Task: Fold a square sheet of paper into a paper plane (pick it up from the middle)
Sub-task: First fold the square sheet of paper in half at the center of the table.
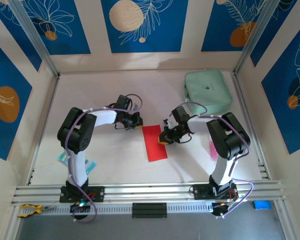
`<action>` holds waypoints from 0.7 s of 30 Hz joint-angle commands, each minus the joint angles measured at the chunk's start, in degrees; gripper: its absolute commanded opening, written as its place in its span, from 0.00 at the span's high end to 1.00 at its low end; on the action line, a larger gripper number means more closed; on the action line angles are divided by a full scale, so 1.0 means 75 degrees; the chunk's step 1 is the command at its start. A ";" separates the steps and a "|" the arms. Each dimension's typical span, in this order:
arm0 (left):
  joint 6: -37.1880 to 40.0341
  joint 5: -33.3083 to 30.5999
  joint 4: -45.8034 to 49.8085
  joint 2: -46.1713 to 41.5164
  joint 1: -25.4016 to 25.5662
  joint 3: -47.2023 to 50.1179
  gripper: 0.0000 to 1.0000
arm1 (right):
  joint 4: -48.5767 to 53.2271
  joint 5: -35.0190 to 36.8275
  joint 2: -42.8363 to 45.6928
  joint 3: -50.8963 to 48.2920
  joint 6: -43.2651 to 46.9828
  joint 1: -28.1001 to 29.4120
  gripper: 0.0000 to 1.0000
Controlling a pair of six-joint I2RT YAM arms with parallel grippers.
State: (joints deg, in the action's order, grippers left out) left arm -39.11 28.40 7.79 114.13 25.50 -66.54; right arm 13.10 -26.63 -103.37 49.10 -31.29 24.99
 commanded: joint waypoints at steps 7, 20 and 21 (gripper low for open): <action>0.0237 -0.1027 0.0774 -0.0182 -0.0170 -0.0141 1.00 | 0.0679 0.0398 -0.0010 -0.0300 0.0094 -0.0063 1.00; 0.0480 0.1367 -0.0693 -0.0974 0.0156 0.0468 1.00 | 0.0690 0.0432 0.0036 -0.0313 0.0085 -0.0068 1.00; 0.0475 0.1468 -0.0778 -0.0936 0.0202 0.0518 1.00 | 0.0690 0.0424 0.0031 -0.0313 0.0082 -0.0071 1.00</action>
State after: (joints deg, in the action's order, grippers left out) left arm -36.91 33.67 4.73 107.18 26.04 -64.27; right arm 13.32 -26.79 -102.96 48.66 -31.29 24.77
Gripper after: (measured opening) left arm 0.064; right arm 0.063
